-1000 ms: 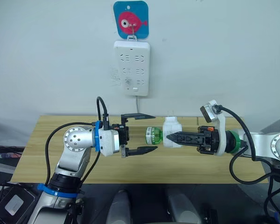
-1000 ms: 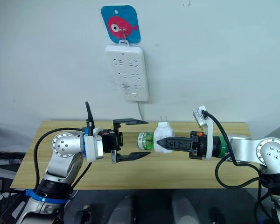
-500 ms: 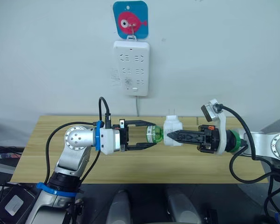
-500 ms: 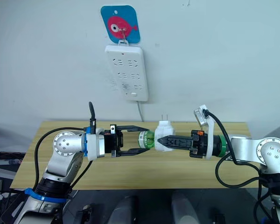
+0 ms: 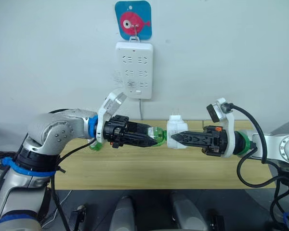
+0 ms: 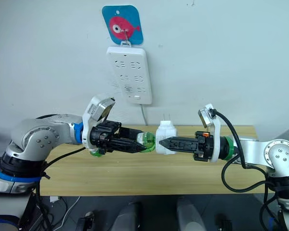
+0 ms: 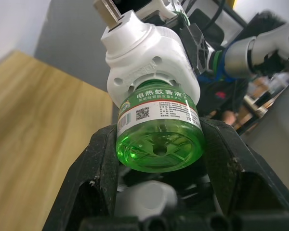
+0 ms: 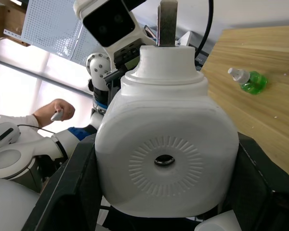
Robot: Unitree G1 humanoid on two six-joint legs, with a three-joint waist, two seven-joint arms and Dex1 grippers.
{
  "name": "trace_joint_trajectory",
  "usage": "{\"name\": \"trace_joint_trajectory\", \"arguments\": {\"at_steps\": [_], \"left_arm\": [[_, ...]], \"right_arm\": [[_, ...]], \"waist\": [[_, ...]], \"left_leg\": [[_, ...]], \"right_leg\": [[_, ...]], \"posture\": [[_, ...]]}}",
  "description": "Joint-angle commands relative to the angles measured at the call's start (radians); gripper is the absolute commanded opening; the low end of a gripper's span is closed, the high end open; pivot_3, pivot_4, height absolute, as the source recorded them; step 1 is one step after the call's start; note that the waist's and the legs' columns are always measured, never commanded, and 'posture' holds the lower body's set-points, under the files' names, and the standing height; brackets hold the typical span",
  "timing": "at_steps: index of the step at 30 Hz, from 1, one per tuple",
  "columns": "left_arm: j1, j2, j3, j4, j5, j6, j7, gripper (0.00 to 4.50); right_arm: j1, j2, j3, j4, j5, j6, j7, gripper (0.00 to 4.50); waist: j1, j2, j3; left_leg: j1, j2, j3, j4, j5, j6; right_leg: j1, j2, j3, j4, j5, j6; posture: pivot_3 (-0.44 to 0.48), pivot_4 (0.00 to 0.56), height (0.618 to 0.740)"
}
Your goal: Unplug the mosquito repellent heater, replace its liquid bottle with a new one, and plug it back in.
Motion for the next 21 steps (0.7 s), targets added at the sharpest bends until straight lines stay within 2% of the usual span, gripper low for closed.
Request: {"name": "trace_joint_trajectory", "arguments": {"at_steps": [1,9,15,18,21], "left_arm": [[-0.048,0.054,0.108,0.107,-0.029,0.105,0.014,2.25],[-0.060,0.102,0.139,0.153,-0.077,0.265,-0.003,2.25],[0.013,0.165,0.125,0.068,-0.010,0.212,-0.091,2.25],[0.101,0.159,0.140,0.017,0.075,0.088,-0.079,2.25],[0.192,0.136,0.122,-0.033,0.220,-0.113,-0.062,2.25]], "right_arm": [[0.019,-0.035,-0.009,-0.008,-0.006,0.025,-0.004,3.00],[0.023,-0.049,-0.007,-0.003,-0.006,0.022,-0.006,3.00],[0.027,-0.055,-0.017,0.002,-0.023,0.027,-0.011,3.00],[0.032,-0.058,-0.013,0.017,-0.205,0.012,-0.043,3.00],[0.020,-0.074,0.075,0.030,-0.582,-0.037,-0.056,3.00]], "waist": [[0.000,0.000,0.000],[-0.002,0.000,0.001],[0.002,-0.001,0.002],[0.003,-0.001,0.002],[0.008,-0.001,0.002]], "left_leg": [[0.000,0.000,0.000,0.000,0.000,0.000],[0.000,0.001,0.000,0.000,0.000,0.000],[0.000,0.000,0.001,-0.001,0.000,0.000],[0.000,0.000,0.001,-0.002,0.000,0.000],[0.000,0.001,0.001,-0.001,0.000,0.000]], "right_leg": [[0.000,0.000,0.000,0.000,0.000,0.000],[-0.001,0.000,0.000,0.001,0.000,0.000],[-0.001,-0.001,0.001,0.000,0.000,0.000],[-0.001,-0.001,0.001,-0.001,0.000,0.000],[-0.001,-0.001,0.001,-0.001,0.000,0.000]], "posture": [[-0.137,0.228,0.725],[-0.130,0.228,0.725],[-0.121,0.229,0.725],[-0.121,0.232,0.725],[-0.125,0.236,0.725]]}}
